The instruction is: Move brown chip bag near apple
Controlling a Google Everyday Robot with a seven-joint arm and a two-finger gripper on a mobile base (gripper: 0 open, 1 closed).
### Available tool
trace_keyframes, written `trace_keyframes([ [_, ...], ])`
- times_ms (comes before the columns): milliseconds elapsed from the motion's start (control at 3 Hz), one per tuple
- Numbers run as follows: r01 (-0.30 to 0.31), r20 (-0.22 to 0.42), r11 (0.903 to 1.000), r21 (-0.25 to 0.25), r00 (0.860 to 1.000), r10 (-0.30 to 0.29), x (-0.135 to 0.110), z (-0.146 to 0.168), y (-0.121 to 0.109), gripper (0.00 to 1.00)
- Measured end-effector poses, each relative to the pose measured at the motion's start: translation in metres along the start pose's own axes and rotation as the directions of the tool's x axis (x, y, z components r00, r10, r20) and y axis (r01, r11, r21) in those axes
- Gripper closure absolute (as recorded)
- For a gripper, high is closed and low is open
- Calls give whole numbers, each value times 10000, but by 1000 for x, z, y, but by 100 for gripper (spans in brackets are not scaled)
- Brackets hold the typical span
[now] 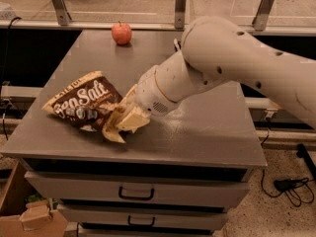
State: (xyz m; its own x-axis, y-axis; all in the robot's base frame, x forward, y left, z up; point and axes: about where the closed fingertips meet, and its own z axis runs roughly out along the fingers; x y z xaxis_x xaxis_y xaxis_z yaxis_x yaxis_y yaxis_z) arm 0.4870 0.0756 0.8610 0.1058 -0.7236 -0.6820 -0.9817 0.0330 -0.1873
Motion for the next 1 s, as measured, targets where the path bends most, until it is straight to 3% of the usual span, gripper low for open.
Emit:
trace_keyframes([
  [333,-2,-75,9926,1216,10000,11,-10,-57,-10,100],
  [667,0,-75,9926,1216,10000,9,-10,-57,-10,100],
  [1000,332,-346,9769,2113,9991,-265,-8,-72,-38,100],
])
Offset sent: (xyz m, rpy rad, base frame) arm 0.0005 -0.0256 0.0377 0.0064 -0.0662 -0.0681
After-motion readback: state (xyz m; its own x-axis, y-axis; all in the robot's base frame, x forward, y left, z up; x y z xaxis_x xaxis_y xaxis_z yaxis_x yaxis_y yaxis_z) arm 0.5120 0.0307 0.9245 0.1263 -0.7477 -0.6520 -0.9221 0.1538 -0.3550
